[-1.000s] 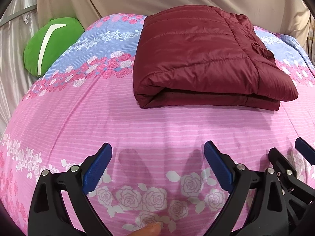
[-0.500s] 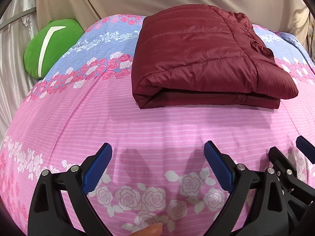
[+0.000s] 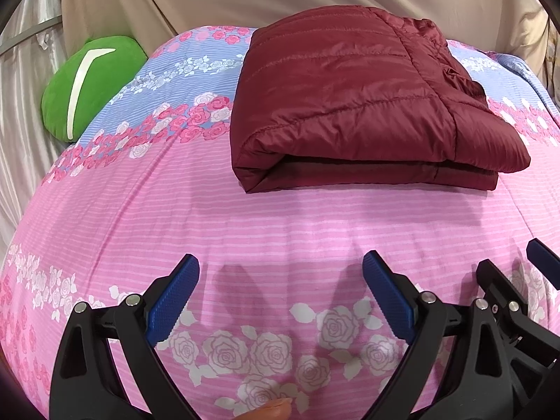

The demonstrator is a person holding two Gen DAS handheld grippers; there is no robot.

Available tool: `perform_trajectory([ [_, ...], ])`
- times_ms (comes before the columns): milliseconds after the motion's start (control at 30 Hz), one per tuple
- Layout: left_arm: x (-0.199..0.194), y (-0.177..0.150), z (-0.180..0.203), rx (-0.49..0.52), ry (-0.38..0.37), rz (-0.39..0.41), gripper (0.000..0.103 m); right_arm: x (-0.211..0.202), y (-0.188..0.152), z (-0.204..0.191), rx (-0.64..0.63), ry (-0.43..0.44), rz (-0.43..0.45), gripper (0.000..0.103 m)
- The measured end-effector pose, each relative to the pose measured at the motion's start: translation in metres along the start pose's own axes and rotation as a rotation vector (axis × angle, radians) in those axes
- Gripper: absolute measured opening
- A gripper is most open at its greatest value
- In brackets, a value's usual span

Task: Fold large clothes

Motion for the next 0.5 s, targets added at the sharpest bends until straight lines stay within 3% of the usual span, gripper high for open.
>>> perform_trajectory([
  [500,-0.0004,-0.0001,0.0004,0.001,0.001,-0.002,0.092,-0.0001,-0.0006,-0.0021,-0.001,0.0,0.001,0.06],
])
Point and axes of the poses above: each gripper's, at about its wrist camera, not at the fingertips, and x roughly the way its jaws point, z to its right, y to its top, the point moved 8 cm from there along x, roughly the way its jaws point, and after that the axes turned 9 degrees about -z, right-handed, at the moved point
